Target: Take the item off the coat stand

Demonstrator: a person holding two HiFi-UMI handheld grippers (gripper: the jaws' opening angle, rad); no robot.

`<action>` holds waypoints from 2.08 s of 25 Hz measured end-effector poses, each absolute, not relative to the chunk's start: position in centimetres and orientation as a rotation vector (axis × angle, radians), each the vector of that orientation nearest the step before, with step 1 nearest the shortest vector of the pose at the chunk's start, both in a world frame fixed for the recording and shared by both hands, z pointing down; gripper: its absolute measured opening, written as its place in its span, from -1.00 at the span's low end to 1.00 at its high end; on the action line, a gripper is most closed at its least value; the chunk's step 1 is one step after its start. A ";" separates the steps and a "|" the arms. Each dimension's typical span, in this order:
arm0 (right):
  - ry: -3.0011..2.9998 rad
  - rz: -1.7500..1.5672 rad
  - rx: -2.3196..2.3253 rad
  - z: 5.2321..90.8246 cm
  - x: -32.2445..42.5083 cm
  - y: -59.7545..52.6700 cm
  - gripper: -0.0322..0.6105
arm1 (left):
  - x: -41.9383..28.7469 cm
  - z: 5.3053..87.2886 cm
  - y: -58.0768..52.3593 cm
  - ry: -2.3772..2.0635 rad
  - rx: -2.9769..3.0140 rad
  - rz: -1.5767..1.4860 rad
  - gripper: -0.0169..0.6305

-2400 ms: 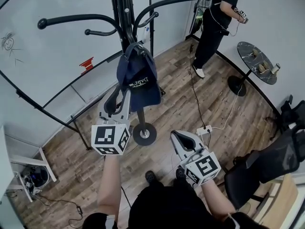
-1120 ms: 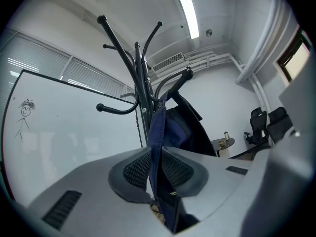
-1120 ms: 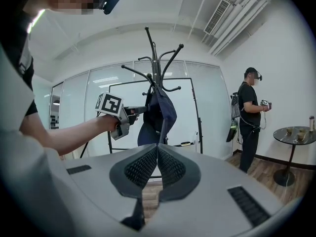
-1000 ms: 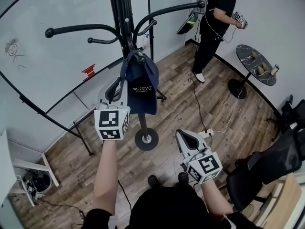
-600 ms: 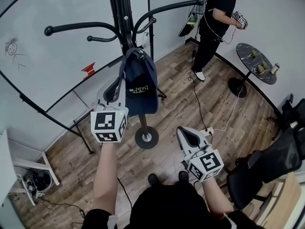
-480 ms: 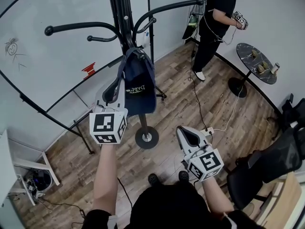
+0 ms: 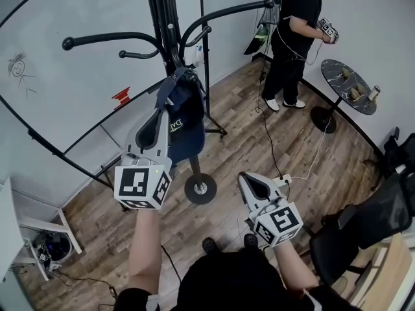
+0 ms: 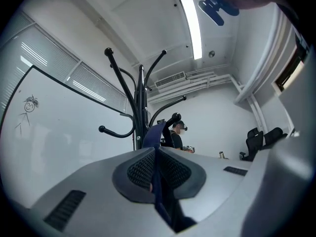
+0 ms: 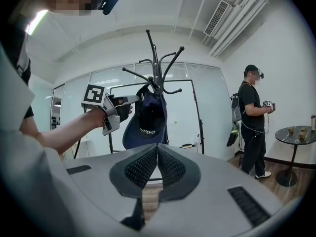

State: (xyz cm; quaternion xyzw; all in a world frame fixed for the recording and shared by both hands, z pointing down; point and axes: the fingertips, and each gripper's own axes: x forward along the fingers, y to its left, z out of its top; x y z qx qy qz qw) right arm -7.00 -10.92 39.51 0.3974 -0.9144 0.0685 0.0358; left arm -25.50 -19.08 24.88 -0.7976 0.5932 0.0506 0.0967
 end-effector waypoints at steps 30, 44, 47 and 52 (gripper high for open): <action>-2.887 0.220 1.129 38.8 -4.9 -11.8 -0.80 | -21.0 21.5 -15.0 1.700 -2.342 0.214 -0.85; -2.974 0.165 1.024 35.9 -0.6 -13.8 -0.80 | -17.7 22.5 -12.8 1.849 -2.268 0.146 -0.85; -2.986 0.131 0.990 35.1 -0.2 -14.4 -0.80 | -17.2 23.1 -12.3 1.891 -2.253 0.143 -0.85; -3.026 0.091 0.933 33.7 0.4 -14.8 -0.80 | -16.1 24.7 -11.3 1.959 -2.238 0.124 -0.85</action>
